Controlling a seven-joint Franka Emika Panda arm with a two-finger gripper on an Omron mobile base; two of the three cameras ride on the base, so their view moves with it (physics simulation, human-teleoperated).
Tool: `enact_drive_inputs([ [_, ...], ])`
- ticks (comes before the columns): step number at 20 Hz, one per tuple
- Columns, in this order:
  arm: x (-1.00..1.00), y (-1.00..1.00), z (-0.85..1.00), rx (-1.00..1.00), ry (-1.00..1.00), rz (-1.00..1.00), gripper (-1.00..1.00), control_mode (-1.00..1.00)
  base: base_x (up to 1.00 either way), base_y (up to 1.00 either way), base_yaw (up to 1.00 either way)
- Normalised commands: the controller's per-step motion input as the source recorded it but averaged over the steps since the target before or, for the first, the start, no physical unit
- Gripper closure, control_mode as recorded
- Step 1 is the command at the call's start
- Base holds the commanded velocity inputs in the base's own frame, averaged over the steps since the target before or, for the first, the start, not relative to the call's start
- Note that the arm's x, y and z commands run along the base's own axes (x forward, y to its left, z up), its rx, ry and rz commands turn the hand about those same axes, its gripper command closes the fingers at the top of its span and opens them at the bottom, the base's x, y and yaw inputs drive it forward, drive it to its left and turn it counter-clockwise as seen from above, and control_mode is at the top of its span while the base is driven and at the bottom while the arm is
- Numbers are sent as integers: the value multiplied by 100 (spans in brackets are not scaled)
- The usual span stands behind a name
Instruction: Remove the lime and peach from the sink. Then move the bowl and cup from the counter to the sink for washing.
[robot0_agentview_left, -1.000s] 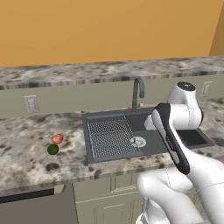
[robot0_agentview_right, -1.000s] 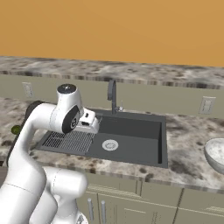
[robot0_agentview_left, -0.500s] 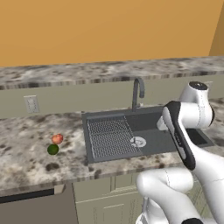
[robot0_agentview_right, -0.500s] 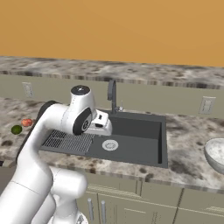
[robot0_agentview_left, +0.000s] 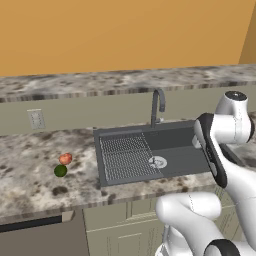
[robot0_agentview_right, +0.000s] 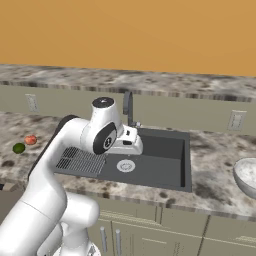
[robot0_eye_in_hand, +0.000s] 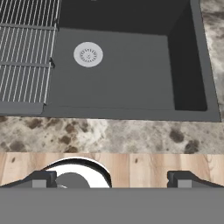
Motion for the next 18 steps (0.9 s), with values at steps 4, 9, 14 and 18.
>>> enact_drive_inputs([
  [4, 0, -48, 2, -6, 0, 0, -100, -100, 0, 0, 0],
  [9, 0, -47, 2, -5, 0, 0, -100, -100, 0, 0, 0],
  [14, 0, -46, 1, -4, 0, 0, -100, -100, 0, 0, 0],
  [18, 0, -45, 1, -2, 0, -1, -100, -100, 0, 0, 0],
])
